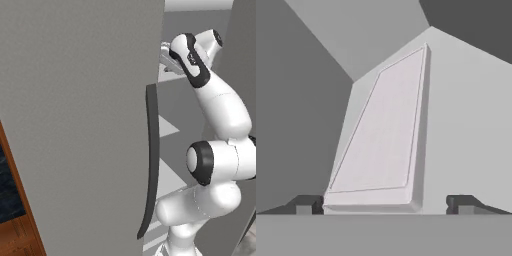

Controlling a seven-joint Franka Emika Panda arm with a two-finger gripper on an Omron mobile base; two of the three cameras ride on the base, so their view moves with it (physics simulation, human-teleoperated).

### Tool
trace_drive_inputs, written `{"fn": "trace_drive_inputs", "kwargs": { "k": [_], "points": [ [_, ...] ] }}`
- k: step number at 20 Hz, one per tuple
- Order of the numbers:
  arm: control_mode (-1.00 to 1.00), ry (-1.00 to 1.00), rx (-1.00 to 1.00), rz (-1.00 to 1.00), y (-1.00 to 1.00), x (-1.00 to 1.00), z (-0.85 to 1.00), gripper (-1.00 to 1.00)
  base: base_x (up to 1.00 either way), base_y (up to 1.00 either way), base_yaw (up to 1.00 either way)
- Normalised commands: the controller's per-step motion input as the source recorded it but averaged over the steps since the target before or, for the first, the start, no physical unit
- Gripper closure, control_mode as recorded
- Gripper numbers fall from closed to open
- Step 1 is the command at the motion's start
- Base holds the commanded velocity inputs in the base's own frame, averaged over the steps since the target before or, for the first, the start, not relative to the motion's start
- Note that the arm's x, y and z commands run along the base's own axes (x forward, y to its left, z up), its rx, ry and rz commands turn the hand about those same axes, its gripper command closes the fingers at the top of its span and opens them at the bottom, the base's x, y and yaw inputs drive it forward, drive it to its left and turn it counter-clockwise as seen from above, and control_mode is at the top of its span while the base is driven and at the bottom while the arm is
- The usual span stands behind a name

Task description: The ice cube tray has been filled with water. Take the tray and place it in the freezer to make ice. Close the freezer door after placing the tray.

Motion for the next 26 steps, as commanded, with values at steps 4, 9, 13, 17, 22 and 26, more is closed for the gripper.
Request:
{"fn": "trace_drive_inputs", "kwargs": {
  "k": [4, 9, 13, 17, 22, 26],
  "points": [
    [-1.00, -0.19, 0.00, -0.04, 0.03, -0.69, 0.00, -1.00, 0.00, 0.00, 0.00],
    [-1.00, -0.12, 0.00, -0.06, 0.01, -0.78, 0.01, -1.00, 0.00, 0.00, 0.00],
    [-1.00, -0.01, 0.00, -0.05, 0.01, -0.92, 0.04, -1.00, 0.00, 0.00, 0.00],
    [-1.00, 0.02, 0.00, -0.03, 0.00, -0.99, 0.18, -1.00, 0.00, 0.00, 0.00],
    [-1.00, 0.09, 0.00, -0.02, 0.00, -1.00, 0.20, -1.00, 0.00, 0.00, 0.00],
    [-1.00, 0.01, 0.00, -0.03, 0.03, -0.99, -0.02, -1.00, 0.00, 0.00, 0.00]
  ]
}}
